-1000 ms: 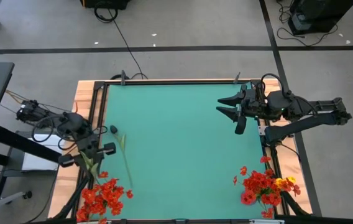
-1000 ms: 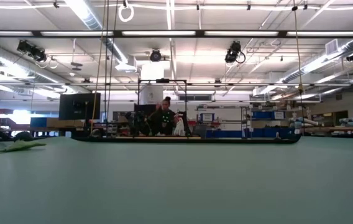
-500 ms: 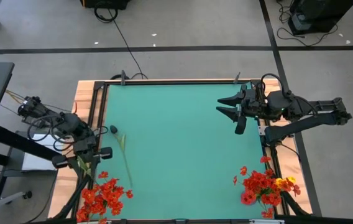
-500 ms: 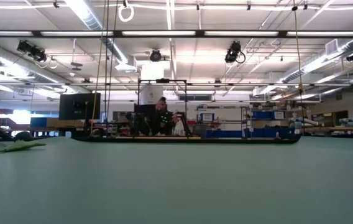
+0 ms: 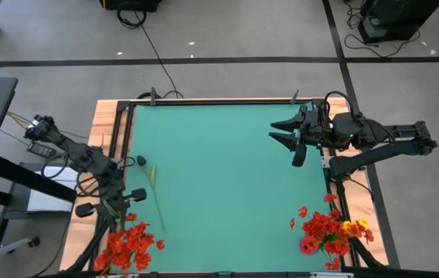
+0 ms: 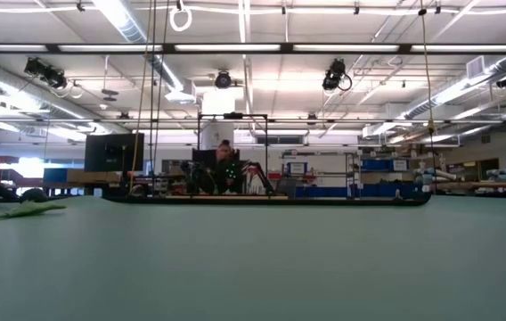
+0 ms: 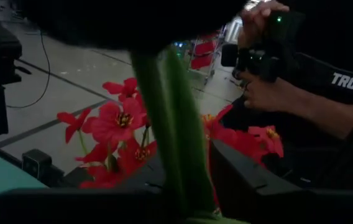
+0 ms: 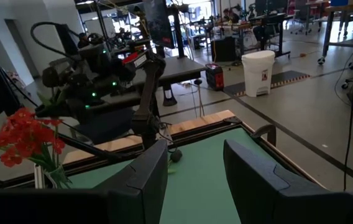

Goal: Sort flowers into vase by color
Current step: Put the bottom black tulip into the transparent vase

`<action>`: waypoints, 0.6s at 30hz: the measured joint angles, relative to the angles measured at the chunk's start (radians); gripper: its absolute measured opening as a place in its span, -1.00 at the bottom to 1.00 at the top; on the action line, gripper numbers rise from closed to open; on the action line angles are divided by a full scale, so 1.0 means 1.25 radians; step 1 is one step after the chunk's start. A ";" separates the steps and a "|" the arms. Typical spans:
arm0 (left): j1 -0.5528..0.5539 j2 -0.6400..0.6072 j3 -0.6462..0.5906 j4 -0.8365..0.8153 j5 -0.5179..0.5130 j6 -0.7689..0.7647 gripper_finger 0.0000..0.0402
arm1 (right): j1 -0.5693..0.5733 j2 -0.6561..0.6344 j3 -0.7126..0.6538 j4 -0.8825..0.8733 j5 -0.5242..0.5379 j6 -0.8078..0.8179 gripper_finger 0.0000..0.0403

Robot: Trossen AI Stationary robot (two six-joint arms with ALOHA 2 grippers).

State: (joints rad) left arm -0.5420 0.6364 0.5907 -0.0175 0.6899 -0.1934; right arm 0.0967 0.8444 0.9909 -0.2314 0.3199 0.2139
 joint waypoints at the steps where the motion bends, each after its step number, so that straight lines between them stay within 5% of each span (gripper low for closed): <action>1: -0.003 -0.001 0.000 0.003 -0.005 0.000 -0.58 | 0.000 0.000 0.000 0.000 0.000 0.000 -0.18; 8: -0.006 -0.001 0.044 -0.055 -0.008 0.033 -0.95 | 0.000 0.000 0.000 0.000 0.000 0.000 -0.18; 18: -0.039 0.019 0.053 -0.141 -0.098 0.145 -0.98 | 0.000 0.000 0.000 0.000 0.000 0.000 -0.18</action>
State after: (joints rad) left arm -0.5904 0.6599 0.6571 -0.1936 0.5668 -0.0126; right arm 0.0967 0.8442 0.9909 -0.2310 0.3199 0.2140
